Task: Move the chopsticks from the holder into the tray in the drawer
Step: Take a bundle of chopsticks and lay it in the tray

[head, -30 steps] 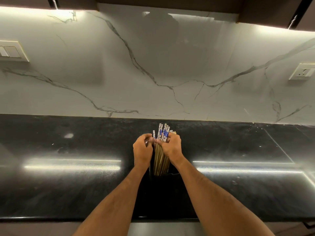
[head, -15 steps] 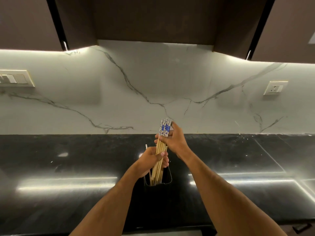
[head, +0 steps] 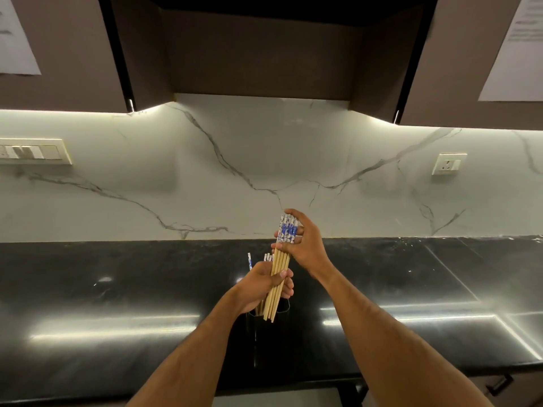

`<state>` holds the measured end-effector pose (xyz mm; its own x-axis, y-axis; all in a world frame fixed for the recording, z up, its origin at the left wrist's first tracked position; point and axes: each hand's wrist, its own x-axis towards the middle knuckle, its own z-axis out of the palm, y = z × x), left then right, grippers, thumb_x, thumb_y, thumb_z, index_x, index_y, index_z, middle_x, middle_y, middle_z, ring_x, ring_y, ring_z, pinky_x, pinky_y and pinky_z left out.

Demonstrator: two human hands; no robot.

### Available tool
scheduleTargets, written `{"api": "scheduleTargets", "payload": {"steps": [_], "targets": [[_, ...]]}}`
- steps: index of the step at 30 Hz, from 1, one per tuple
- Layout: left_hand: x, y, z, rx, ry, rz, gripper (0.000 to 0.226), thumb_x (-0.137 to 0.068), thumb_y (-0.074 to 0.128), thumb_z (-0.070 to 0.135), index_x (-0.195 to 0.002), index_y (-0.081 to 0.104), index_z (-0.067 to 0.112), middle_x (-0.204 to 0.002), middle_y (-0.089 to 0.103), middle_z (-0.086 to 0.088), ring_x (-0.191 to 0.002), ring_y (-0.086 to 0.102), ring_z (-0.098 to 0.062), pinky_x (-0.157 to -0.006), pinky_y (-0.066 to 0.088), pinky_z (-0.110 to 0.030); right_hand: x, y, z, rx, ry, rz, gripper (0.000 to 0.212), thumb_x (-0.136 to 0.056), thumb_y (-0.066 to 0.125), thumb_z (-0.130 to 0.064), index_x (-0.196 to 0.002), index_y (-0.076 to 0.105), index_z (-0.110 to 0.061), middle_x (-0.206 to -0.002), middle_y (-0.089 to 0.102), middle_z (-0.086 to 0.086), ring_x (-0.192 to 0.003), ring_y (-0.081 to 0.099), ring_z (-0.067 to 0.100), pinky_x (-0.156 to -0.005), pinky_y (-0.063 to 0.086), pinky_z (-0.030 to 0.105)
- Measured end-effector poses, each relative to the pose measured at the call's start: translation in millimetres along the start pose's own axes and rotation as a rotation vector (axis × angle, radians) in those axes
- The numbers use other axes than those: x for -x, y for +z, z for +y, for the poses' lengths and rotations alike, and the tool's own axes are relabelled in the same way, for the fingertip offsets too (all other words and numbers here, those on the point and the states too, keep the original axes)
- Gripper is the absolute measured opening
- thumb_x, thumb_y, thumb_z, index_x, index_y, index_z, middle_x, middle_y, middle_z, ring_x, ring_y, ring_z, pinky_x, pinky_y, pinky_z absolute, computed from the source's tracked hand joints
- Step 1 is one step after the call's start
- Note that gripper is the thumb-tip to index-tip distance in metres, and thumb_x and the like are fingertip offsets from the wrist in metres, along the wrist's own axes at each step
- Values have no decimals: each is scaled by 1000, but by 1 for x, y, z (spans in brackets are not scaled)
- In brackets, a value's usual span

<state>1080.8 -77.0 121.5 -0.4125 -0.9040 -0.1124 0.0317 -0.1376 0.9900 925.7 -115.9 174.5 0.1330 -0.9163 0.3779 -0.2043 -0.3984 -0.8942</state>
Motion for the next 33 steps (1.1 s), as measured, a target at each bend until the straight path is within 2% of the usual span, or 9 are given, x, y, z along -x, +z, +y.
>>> {"api": "scheduleTargets", "payload": {"steps": [5, 11, 14, 19, 25, 30, 33], "targets": [[9, 4, 2, -3, -2, -21, 24, -105, 49, 14, -117, 62, -2, -95, 72, -13, -92, 72, -26, -89, 59, -39, 8, 0, -6, 14, -11, 12, 76, -73, 86, 2, -138, 50, -12, -115, 69, 15, -96, 75, 20, -80, 63, 38], [17, 6, 3, -3, -26, -49, 25, -104, 49, 14, -117, 62, -2, -97, 73, -14, -94, 72, -27, -89, 59, -39, 14, -2, -10, 33, -17, 4, 76, -72, 86, 2, -138, 50, -12, -118, 67, 14, -99, 74, 20, -83, 63, 43], [19, 6, 3, -5, -35, -61, 25, -104, 50, 14, -119, 61, -3, -98, 73, -14, -96, 72, -28, -89, 59, -39, 17, -2, -11, 46, -15, -18, 81, -74, 85, 1, -143, 46, -13, -120, 66, 16, -97, 74, 22, -84, 62, 40], [20, 6, 2, -16, -44, -75, 26, -104, 49, 14, -121, 61, -3, -100, 73, -14, -98, 72, -29, -92, 58, -41, 19, -5, -13, 67, -9, -7, 76, -72, 87, 0, -138, 51, -13, -111, 69, 14, -93, 75, 20, -82, 63, 35], [17, 7, -1, 111, 17, 13, 26, -104, 51, 11, -123, 64, 0, -112, 73, -23, -108, 71, -35, -98, 56, -47, 21, -7, -12, 37, 2, 55, 75, -70, 88, 2, -135, 54, -16, -108, 71, 10, -91, 75, 19, -78, 63, 31], [15, 8, -5, 51, 26, 45, 24, -103, 52, 10, -119, 67, -1, -107, 75, -21, -104, 73, -34, -96, 57, -48, 23, -8, -9, 35, 19, 74, 73, -69, 88, 3, -131, 55, -15, -108, 71, 11, -90, 76, 18, -76, 63, 33], [17, 7, -6, 35, 0, 35, 24, -102, 54, 9, -119, 66, -2, -106, 75, -21, -103, 74, -32, -92, 60, -44, 25, -7, -7, 52, 26, 52, 72, -71, 87, 2, -131, 53, -16, -112, 68, 12, -92, 76, 16, -77, 64, 33]]}}
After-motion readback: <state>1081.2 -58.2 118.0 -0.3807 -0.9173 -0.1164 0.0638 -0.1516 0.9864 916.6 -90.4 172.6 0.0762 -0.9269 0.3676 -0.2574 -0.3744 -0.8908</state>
